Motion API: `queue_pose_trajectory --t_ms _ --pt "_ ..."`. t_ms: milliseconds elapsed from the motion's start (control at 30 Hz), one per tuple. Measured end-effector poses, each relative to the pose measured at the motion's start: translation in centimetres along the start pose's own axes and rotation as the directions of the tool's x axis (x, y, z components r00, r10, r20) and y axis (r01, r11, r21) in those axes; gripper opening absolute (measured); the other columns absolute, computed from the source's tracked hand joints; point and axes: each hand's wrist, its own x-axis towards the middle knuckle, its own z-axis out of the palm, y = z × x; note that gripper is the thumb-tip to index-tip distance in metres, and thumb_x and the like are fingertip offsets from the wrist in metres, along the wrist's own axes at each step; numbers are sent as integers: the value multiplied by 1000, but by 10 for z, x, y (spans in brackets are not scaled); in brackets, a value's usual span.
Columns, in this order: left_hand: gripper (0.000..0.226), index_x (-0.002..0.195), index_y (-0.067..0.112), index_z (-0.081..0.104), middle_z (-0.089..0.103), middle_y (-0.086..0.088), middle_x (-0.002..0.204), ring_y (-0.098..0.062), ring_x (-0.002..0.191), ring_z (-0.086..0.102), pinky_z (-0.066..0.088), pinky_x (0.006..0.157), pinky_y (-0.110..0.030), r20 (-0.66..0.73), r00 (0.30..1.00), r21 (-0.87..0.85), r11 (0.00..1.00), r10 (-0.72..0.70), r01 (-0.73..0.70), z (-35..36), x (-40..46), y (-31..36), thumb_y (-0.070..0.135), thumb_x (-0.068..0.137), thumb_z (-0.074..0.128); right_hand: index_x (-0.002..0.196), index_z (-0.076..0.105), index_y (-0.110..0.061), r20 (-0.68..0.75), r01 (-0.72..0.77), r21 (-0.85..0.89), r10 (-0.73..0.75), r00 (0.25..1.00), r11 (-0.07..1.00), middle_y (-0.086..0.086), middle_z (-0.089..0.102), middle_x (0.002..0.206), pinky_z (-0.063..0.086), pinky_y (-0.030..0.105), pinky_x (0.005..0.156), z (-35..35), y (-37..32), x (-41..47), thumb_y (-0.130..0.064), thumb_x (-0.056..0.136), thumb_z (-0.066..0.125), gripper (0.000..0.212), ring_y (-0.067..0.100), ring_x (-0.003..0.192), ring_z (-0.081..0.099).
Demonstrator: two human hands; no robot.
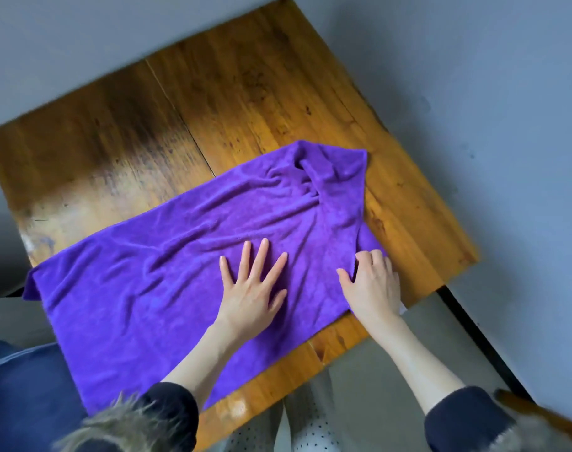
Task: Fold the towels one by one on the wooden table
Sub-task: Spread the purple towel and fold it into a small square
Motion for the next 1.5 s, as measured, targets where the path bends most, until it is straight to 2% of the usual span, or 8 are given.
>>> queue_pose_trajectory --t_ms 200,367,567,733,867,1100,1300,1500 --pt "52 142 20 35 19 -11 155 -33 144 10 10 109 -62 -20 999 -33 998 50 -51 -31 24 13 32 94 49 98 61 -4 -51 -40 400 66 997 916 11 67 85 38 33 67 -21 23 20 -14 88 57 14 34 84 60" --pt "65 147 21 21 20 -1 155 -20 144 14 24 112 -36 -106 932 -64 933 346 -353 -81 92 66 -1 88 39 99 70 -5 -99 62 604 -2 995 795 5 71 91 34 2 71 -50 45 31 -8 87 61 15 12 80 59" --pt "33 115 14 54 60 -4 114 -22 115 50 33 99 -38 116 827 -126 834 549 -536 -106 142 134 8 83 52 84 68 -5 -226 129 514 -10 974 848 4 60 66 30 16 58 -70 68 35 -9 82 68 4 7 60 42" --pt "26 100 14 59 62 2 101 -20 104 49 31 95 -32 70 804 4 806 591 -592 -111 160 128 30 80 65 95 66 0 -106 26 410 19 994 912 9 57 88 42 31 71 -65 87 42 -10 87 62 14 26 77 57" --pt "27 92 21 59 56 0 90 -18 105 49 20 106 -34 172 820 1 833 545 -554 -131 177 122 40 76 69 95 66 0 -138 -42 500 128 982 865 11 58 93 39 26 77 -65 102 54 -10 89 58 14 25 85 56" --pt "31 101 24 63 61 -1 110 -17 119 43 14 112 -37 109 848 155 834 518 -529 -169 202 121 44 78 65 77 56 -12 -48 -251 568 336 940 784 -1 56 68 31 22 50 -69 131 77 -31 92 55 24 18 64 50" --pt "22 105 19 63 63 1 110 -23 121 39 4 112 -51 -118 917 375 873 380 -313 -180 216 109 17 83 59 79 57 -12 -62 -269 503 344 937 822 0 56 70 28 17 47 -70 149 88 -35 91 55 27 19 64 50" --pt "16 97 3 63 63 -17 99 -38 105 46 28 98 -49 -471 817 377 913 333 -155 -185 235 117 9 84 55 62 45 -17 -191 -278 505 420 887 817 -12 38 50 19 16 43 -78 161 100 -34 90 58 35 1 47 37"
